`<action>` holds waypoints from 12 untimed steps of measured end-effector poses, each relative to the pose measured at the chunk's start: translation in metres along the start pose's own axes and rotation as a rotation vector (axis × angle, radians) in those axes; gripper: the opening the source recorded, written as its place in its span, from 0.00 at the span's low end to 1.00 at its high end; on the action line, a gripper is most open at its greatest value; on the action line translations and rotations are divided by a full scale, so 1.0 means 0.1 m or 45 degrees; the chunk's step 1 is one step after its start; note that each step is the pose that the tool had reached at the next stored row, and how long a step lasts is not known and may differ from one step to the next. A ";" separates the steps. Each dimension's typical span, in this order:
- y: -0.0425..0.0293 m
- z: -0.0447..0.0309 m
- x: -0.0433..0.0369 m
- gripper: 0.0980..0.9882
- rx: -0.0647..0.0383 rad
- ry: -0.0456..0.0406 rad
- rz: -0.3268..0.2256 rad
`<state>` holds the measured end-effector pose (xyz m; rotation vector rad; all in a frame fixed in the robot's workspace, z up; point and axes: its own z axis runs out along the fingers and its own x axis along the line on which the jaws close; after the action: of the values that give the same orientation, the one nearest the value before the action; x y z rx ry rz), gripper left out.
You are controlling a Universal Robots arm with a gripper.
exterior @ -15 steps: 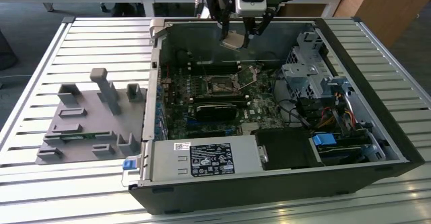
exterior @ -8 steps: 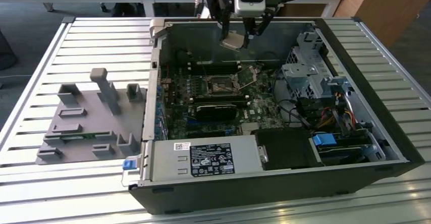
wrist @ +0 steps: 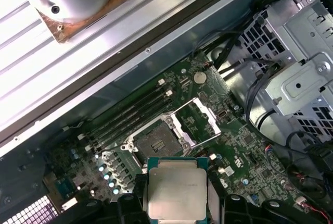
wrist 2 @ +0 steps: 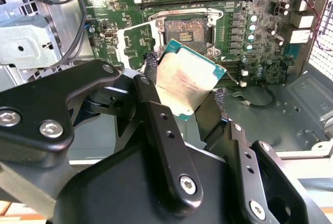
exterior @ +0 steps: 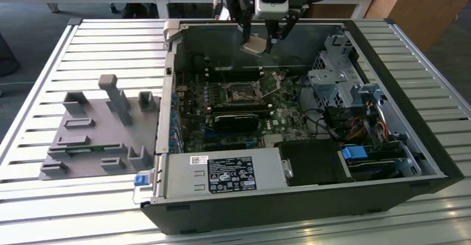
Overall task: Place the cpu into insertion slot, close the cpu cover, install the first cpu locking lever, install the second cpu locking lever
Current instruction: 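Place the cpu into insertion slot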
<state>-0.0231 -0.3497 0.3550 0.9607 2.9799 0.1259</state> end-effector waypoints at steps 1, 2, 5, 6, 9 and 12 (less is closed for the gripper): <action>0.000 0.001 0.000 0.50 0.000 0.000 0.004; 0.000 0.002 0.000 0.50 0.000 -0.001 0.009; 0.000 0.004 0.000 0.50 0.000 -0.002 0.022; 0.000 0.006 0.000 0.50 -0.001 -0.002 0.026; -0.001 0.008 0.000 0.50 -0.001 -0.003 0.038; -0.001 0.011 0.000 0.50 -0.001 -0.004 0.049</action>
<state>-0.0231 -0.3497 0.3539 1.0178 2.9593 0.1256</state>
